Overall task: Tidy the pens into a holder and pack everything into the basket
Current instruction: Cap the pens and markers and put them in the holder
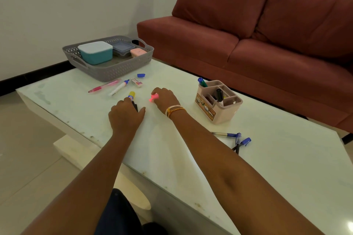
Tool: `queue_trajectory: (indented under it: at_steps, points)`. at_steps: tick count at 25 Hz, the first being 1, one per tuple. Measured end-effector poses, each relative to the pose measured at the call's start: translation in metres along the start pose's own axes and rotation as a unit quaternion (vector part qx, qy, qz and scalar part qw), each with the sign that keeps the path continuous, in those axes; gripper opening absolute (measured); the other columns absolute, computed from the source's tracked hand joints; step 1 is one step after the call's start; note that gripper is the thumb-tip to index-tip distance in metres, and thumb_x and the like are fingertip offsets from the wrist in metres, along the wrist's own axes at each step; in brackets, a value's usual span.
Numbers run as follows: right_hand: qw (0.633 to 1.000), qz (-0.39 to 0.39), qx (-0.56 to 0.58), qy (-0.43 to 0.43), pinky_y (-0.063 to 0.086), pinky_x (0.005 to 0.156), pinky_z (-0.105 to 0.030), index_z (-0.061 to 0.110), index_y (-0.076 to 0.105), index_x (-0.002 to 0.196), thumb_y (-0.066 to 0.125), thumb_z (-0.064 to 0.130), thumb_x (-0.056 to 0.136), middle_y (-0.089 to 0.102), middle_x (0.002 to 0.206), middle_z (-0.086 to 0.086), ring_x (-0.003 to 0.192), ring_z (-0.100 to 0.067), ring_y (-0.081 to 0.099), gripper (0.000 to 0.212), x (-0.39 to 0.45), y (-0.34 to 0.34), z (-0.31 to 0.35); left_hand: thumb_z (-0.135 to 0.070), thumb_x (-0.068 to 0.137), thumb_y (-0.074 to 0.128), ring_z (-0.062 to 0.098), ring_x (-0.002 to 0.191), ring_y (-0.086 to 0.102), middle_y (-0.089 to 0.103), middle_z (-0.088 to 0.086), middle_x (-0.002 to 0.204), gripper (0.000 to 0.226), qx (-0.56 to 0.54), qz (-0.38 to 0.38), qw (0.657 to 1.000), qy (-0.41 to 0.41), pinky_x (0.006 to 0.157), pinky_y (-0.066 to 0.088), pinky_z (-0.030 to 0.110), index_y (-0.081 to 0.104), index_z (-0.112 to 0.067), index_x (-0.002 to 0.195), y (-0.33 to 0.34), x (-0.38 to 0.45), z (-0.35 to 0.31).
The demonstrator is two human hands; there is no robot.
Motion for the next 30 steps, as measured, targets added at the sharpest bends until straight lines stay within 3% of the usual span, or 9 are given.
queue_trajectory:
  at_steps: [3,6,9,11,16,20,22,26,30]
  points:
    - [0.987,-0.028,0.145,0.062,0.049,0.082,-0.028,0.012,0.064,0.104,0.071,0.025,0.081,0.064,0.104,-0.009,0.097,-0.022,0.060,0.027,-0.029,-0.010,-0.019,-0.036,0.081,0.065,0.038,0.079,0.061,0.064,0.018,0.087,0.038,-0.028,-0.007,0.999,-0.016,0.065,0.045,0.038,0.057,-0.002,0.096,-0.003,-0.010,-0.002]
    - [0.942,-0.071,0.308,0.116,0.050,0.070,-0.021,0.013,0.068,0.095,0.082,0.024,0.070,0.065,0.085,0.000,0.080,-0.014,0.061,0.030,-0.057,-0.028,-0.034,-0.034,0.077,0.073,0.032,0.094,0.063,0.068,0.016,0.098,0.040,-0.160,0.001,0.987,-0.021,0.081,0.048,0.038,0.066,-0.005,0.105,-0.002,-0.021,-0.015]
    - [0.842,-0.074,0.507,0.170,0.057,0.082,-0.032,0.002,0.068,0.106,0.079,0.001,0.072,0.067,0.094,-0.011,0.091,-0.026,0.065,0.036,-0.072,-0.039,-0.048,-0.028,0.075,0.077,0.028,0.092,0.066,0.070,0.015,0.099,0.038,-0.329,0.064,0.942,-0.020,0.084,0.051,0.034,0.071,-0.007,0.106,0.008,-0.030,-0.045]
    - [0.813,-0.075,0.550,0.175,0.054,0.092,-0.036,-0.002,0.066,0.112,0.074,-0.005,0.075,0.065,0.105,-0.015,0.100,-0.028,0.064,0.038,-0.079,-0.042,-0.057,-0.024,0.075,0.077,0.027,0.084,0.068,0.073,0.012,0.095,0.033,-0.394,0.103,0.912,-0.053,0.081,0.054,0.032,0.072,-0.009,0.104,0.011,-0.035,-0.060]
    - [0.809,-0.038,0.570,0.140,0.047,0.102,-0.035,-0.005,0.060,0.121,0.061,-0.013,0.082,0.060,0.115,-0.009,0.108,-0.021,0.057,0.040,-0.093,-0.046,-0.066,-0.008,0.076,0.074,0.025,0.074,0.067,0.069,0.006,0.086,0.024,-0.431,0.130,0.893,-0.018,0.075,0.053,0.028,0.070,-0.007,0.100,0.010,-0.038,-0.054]
    - [0.887,-0.030,0.454,0.079,0.049,0.101,-0.036,0.003,0.067,0.114,0.070,-0.005,0.078,0.063,0.112,-0.005,0.110,-0.023,0.057,0.037,-0.094,-0.045,-0.068,-0.007,0.076,0.072,0.017,0.066,0.065,0.070,0.005,0.083,0.024,-0.406,0.143,0.903,0.016,0.073,0.051,0.022,0.072,-0.009,0.100,0.009,-0.039,-0.055]
    - [0.903,-0.020,0.425,0.067,0.050,0.098,-0.033,0.007,0.069,0.112,0.073,-0.002,0.077,0.065,0.111,-0.005,0.111,-0.025,0.058,0.036,-0.094,-0.046,-0.068,-0.007,0.076,0.072,0.015,0.065,0.064,0.071,0.005,0.083,0.024,-0.395,0.141,0.907,0.023,0.072,0.050,0.018,0.072,-0.010,0.100,0.008,-0.040,-0.056]
    - [0.921,0.022,0.388,0.036,0.051,0.085,-0.014,0.002,0.066,0.115,0.068,-0.004,0.080,0.066,0.118,-0.014,0.107,-0.021,0.060,0.036,-0.093,-0.051,-0.059,-0.010,0.075,0.074,0.019,0.074,0.066,0.073,0.008,0.087,0.026,-0.376,0.147,0.914,0.038,0.078,0.052,0.025,0.073,-0.011,0.101,0.008,-0.040,-0.057]
    - [0.889,0.072,0.446,0.067,0.046,0.105,-0.035,-0.009,0.055,0.125,0.040,-0.009,0.094,0.054,0.131,-0.027,0.124,-0.032,0.052,0.035,-0.090,-0.048,-0.050,-0.013,0.075,0.074,0.022,0.077,0.069,0.074,0.008,0.085,0.026,-0.378,0.146,0.914,0.024,0.079,0.055,0.029,0.074,-0.011,0.101,0.007,-0.041,-0.057]
Point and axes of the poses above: each hand's wrist, its own x-axis towards the middle knuckle, its own y-axis out of the palm, z = x × y, the point moved 2 cm from there along x, towards the middle knuckle
